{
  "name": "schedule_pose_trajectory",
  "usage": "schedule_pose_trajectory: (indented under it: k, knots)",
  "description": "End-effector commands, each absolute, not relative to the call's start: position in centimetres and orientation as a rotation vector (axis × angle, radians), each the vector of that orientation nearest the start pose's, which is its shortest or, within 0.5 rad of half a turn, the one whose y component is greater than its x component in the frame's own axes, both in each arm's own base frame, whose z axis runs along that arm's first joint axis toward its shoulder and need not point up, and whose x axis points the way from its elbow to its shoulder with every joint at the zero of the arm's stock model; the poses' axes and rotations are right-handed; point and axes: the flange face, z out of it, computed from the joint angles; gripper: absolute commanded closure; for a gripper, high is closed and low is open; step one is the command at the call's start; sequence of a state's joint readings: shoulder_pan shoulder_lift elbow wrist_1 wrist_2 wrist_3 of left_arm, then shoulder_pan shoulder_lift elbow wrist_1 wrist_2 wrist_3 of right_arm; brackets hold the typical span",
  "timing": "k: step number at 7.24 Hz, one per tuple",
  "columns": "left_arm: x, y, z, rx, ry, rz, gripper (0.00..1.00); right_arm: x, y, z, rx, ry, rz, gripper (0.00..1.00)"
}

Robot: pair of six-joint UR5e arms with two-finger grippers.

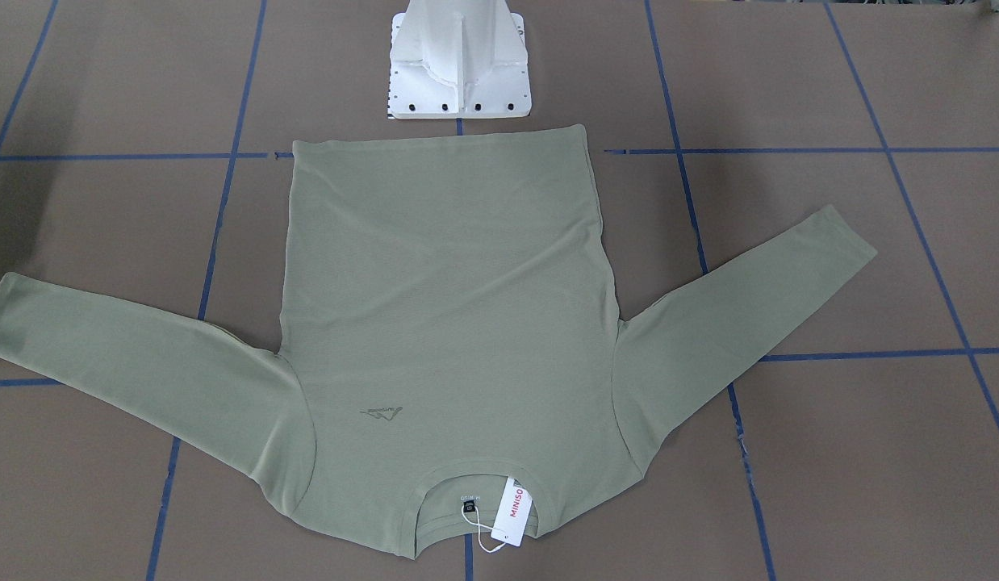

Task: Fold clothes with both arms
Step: 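Reach the right gripper down and grasp the cuff of the nearest sleeve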

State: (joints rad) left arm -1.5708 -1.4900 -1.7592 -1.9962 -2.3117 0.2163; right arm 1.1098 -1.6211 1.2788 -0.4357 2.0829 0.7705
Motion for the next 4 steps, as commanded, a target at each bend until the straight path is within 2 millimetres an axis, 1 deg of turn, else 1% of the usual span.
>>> schedule_pose_trajectory:
  k: [1,2,4]
  knots:
    - [-6.6,-47.8,55.9,0.596,0.666,0.403,0.0,-14.0,-47.6,67.4,0.364,-0.857,0.081,1.0]
    - [-6.6,-47.6,56.1,0.593,0.666,0.402,0.0,-14.2,-48.7,62.1,0.336,-0.835,0.1,1.0]
    - [-6.6,-47.6,56.1,0.593,0.666,0.402,0.0,-14.3,-48.7,48.6,0.278,-0.771,0.133,1.0]
